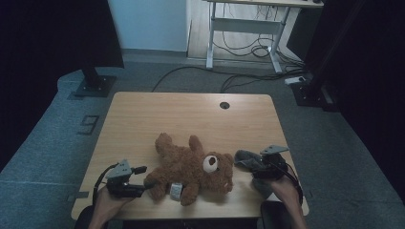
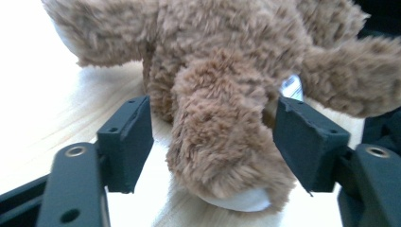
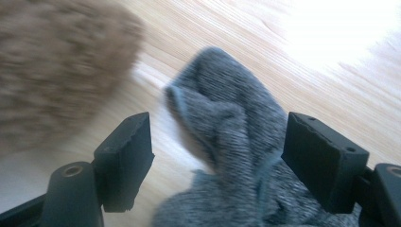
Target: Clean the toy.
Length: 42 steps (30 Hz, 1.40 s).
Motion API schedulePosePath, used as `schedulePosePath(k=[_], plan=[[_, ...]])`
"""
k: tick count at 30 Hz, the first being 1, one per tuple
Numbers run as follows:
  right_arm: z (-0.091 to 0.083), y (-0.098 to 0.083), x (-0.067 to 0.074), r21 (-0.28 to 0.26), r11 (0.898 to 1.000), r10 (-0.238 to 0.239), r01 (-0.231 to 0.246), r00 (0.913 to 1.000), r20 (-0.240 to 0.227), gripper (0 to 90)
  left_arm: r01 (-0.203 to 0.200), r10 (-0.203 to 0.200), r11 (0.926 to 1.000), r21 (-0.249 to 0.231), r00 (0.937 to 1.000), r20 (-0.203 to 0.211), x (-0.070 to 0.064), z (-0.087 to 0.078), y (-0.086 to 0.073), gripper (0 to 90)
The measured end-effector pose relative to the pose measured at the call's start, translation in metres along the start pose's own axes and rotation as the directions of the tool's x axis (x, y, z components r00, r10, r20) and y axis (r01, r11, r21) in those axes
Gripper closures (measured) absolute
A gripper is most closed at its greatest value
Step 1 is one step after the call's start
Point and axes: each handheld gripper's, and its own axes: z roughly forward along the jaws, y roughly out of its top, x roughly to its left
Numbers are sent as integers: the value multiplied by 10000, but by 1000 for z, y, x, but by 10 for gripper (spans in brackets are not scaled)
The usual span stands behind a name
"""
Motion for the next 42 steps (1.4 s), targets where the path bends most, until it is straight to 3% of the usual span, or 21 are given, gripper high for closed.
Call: schedulePosePath(k=[5,11,20,22,27,31,36,42], plan=[[-8,1,17,-251,9990,-379,363,9970,-677,245,-44,44,10000,63,10000,15,-10,-3,-4,206],[-7,-6,40,-270,9966,-815,782,9841,-1579,242,-330,335,9963,793,9994,-51,-18,9,-11,164],[-2,-15,79,-756,9874,-1553,1392,9445,-2894,239,-436,453,9902,1330,9989,-100,-16,16,-19,189],[2,-16,84,-844,9861,-1623,1433,9400,-3002,256,-461,465,9889,1410,9989,4,-15,17,-19,223],[9,-17,95,-831,9833,-1791,1620,9428,-2813,402,-572,594,9845,1656,9982,-81,-15,23,-18,295],[8,-15,97,-818,9838,-1754,1598,9526,-2486,537,-588,628,9826,1763,9979,-171,-15,25,-16,379],[5,-13,96,-928,9839,-1707,1530,9580,-2305,655,-490,537,9837,1729,9983,-226,-14,23,-11,567],[0,-1,90,-1059,9833,-1679,1479,9620,-2151,702,-254,259,9962,836,9997,-40,-12,10,5,617]])
